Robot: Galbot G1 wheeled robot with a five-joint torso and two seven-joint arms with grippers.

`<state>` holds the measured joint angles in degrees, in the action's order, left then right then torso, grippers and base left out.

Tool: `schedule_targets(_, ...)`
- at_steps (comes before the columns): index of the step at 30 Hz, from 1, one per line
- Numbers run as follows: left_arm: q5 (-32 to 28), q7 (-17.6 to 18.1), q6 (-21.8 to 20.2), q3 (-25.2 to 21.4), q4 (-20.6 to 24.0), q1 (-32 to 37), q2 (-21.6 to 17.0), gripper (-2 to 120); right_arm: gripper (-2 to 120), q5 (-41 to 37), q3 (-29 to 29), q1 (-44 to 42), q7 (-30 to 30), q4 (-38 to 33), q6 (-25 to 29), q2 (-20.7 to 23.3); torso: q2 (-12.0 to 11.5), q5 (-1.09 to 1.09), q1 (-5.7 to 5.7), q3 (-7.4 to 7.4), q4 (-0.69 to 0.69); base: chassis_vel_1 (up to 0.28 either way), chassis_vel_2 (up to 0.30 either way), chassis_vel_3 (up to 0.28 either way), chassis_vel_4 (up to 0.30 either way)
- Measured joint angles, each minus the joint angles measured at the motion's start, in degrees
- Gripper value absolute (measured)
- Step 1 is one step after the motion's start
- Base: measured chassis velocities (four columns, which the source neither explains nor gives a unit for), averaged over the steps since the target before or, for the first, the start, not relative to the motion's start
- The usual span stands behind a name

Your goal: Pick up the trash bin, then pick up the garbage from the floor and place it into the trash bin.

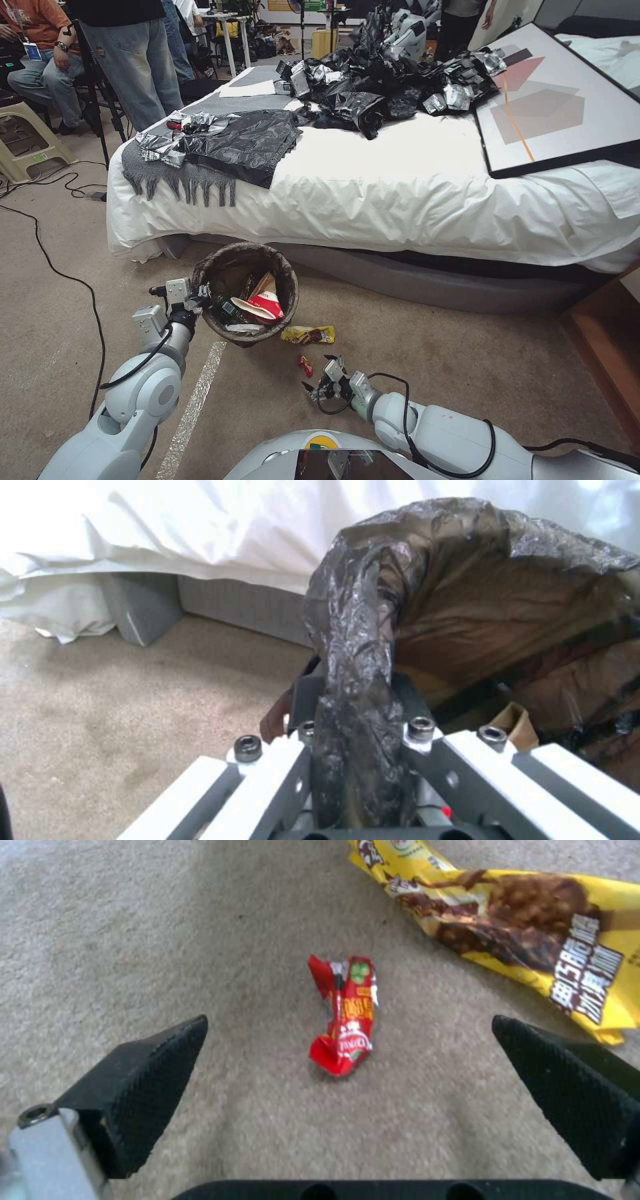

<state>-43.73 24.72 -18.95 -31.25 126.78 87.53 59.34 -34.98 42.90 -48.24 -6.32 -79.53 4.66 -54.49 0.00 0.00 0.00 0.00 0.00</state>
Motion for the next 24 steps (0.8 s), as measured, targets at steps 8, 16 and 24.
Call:
schedule_targets(8, -0.13, 0.0, 0.0, -0.05, 0.12, -0.05, -0.02, 6, 100, -0.76, 1.66, 2.15, -0.1, 1.05, -0.5, -1.34, 0.0, 0.0, 0.0, 0.0, 0.0, 0.0, 0.0, 0.0, 0.0)
schedule_targets(16, -0.36, 0.0, 0.03, -0.31, 0.31, -0.13, -0.09, 6, 100, -2.56, 3.81, 5.28, 1.42, 2.03, -0.06, -1.19, 0.0, 0.0, 0.0, 0.0, 0.0, 0.0, 0.0, 0.0, 0.0)
schedule_targets(24, -0.59, 0.0, 0.05, -0.69, 0.4, -0.12, -0.22, 6, 100, -3.54, 4.05, 6.06, 2.42, 3.97, 0.67, -2.07, 0.0, 0.01, 0.0, 0.0, 0.0, 0.0, 0.0, 0.0, 0.0)
